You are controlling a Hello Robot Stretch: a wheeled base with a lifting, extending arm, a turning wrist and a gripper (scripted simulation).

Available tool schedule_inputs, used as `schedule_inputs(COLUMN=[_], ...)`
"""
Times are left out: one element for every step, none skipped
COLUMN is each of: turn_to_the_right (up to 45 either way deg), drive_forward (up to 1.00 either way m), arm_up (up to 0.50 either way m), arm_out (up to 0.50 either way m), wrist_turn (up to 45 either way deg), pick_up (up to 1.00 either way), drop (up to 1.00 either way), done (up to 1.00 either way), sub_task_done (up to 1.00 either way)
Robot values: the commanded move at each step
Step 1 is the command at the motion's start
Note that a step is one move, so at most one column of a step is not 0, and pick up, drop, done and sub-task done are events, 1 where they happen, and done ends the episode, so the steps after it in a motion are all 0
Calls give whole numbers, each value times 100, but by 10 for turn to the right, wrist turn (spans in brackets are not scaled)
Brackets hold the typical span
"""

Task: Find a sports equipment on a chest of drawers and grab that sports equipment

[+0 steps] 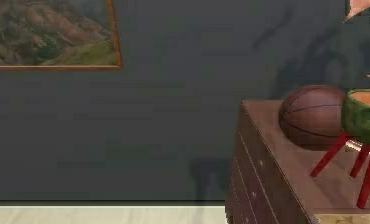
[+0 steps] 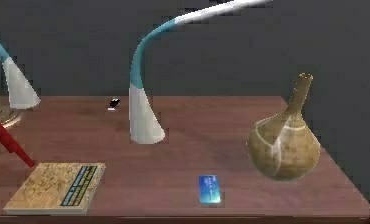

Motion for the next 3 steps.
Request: schedule_inputs(turn_to_the_right=[-450, -90, 0], drive_forward=[0, 0, 0], arm_up=[0, 0, 50], arm_out=[0, 0, 0], wrist_turn=[0, 0, 0], pick_up=[0, 0, 0], drop=[0, 0, 0], done=[0, 0, 0], sub_task_done=[0, 0, 0])
